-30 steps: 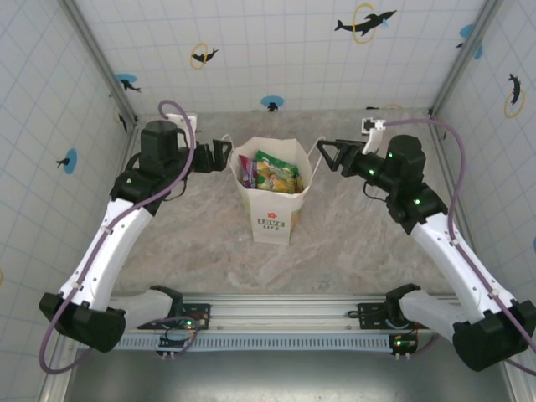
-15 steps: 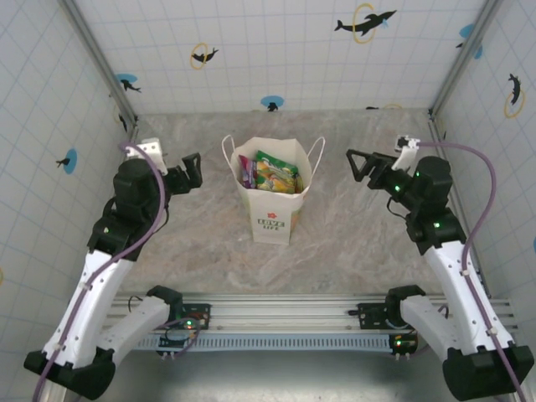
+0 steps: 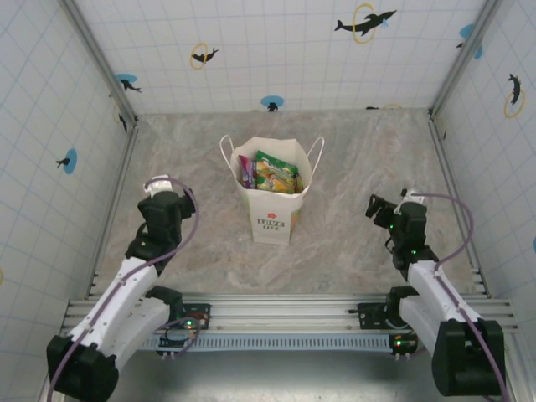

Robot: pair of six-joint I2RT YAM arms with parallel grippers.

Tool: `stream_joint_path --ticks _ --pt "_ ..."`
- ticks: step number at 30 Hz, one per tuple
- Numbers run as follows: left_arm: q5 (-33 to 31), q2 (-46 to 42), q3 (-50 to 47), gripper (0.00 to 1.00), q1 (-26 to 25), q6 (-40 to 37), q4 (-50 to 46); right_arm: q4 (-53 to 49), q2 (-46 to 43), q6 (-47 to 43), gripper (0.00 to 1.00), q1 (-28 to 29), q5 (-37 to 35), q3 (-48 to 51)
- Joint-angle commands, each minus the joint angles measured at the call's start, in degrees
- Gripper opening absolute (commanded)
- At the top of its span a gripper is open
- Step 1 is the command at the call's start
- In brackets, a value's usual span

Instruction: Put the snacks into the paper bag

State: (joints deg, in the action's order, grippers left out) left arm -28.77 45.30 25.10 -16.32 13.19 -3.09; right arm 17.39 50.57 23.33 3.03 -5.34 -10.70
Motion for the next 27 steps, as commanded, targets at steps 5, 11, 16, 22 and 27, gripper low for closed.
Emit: stream_joint_path --ticks 5,11,16,22,27 --pt "-0.80 7.36 -16.92 0.98 6.26 -5.77 35.54 25.11 11.42 -7.44 0.99 -0.93 -6.68 8.14" --pt "-2.49 20.40 -23.57 0.98 7.65 -8.01 55.23 36.91 18.52 -10.67 1.00 -0.93 -7.84 12.07" --pt "2.22 32.57 -26.69 0.98 10.33 -9.44 73.31 43.08 23.62 -13.33 1.00 -1.05 -8.08 12.31" --pt "9.33 41.25 -28.07 0.98 13.24 -8.54 82.86 56.46 33.17 -16.18 1.00 -1.71 -6.05 13.11" --pt "8.98 41.68 -28.86 0.98 13.50 -8.28 84.44 56.14 35.69 -17.18 1.00 -1.71 -3.73 12.13"
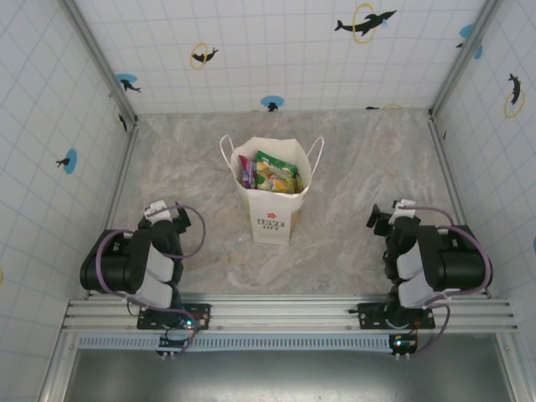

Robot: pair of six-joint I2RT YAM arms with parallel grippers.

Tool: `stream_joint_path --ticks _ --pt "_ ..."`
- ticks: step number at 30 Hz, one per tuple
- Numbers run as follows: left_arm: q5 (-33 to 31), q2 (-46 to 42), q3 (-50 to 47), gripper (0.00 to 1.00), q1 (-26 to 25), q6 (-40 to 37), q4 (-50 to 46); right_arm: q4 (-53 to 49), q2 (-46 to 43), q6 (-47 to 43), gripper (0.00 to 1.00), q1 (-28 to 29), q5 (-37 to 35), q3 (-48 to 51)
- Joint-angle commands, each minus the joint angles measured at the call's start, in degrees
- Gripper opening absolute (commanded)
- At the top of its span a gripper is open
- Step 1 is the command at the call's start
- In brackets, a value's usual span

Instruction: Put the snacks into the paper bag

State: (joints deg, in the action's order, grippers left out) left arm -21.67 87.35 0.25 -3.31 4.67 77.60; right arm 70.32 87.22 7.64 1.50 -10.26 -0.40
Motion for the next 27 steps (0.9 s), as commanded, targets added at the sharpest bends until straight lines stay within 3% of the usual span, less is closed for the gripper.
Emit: stream_joint_path --ticks 1,3,27 --pt "2.16 0.07 -1.31 0.98 0.58 0.37 -0.36 5.40 0.35 -1.80 1.00 -0.18 1.83 1.85" --pt "5.73 -0.41 -1.63 0.98 3.04 2.08 -1.11 4.32 0.19 -2.17 1.00 -0.10 2.25 1.49" --pt "5.58 -0.58 -1.74 0.98 3.05 1.93 -1.06 2.26 -0.29 -2.28 1.00 0.19 1.65 0.76"
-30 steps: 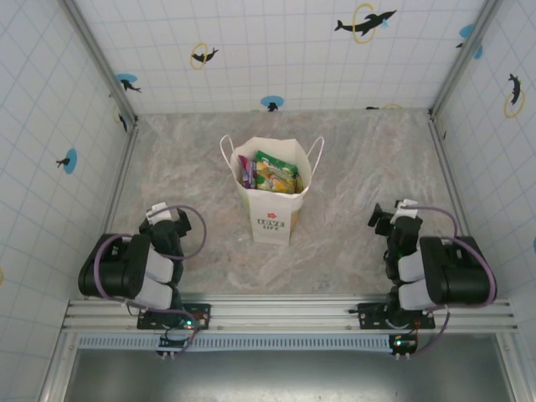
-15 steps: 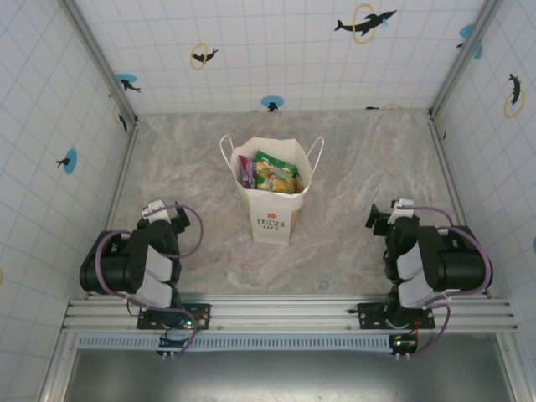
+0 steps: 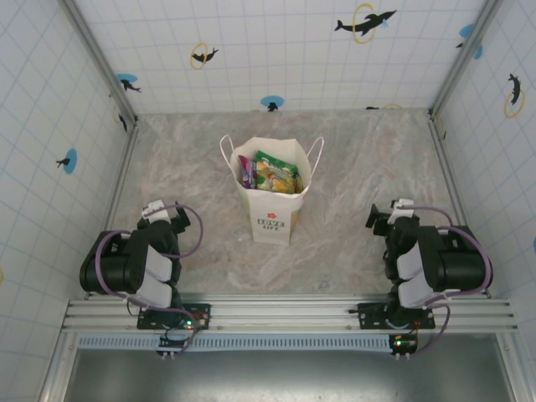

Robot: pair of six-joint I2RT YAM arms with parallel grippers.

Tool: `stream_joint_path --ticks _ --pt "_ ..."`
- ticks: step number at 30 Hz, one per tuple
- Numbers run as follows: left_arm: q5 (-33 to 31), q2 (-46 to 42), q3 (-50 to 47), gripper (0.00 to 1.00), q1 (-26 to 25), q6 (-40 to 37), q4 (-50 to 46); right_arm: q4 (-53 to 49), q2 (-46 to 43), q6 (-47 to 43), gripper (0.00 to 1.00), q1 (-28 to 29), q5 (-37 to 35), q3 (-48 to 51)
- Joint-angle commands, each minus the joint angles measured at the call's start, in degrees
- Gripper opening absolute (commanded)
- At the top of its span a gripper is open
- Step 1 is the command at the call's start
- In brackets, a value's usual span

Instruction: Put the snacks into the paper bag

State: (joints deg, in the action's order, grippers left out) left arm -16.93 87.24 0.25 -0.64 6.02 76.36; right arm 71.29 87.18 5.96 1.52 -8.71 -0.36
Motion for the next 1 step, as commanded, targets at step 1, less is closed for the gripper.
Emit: stream_joint_path --ticks 1 --pt "0.77 -0.43 -1.69 0.98 0.45 0.48 0.32 1.31 -0.25 -0.59 1.00 0.24 0.13 0.71"
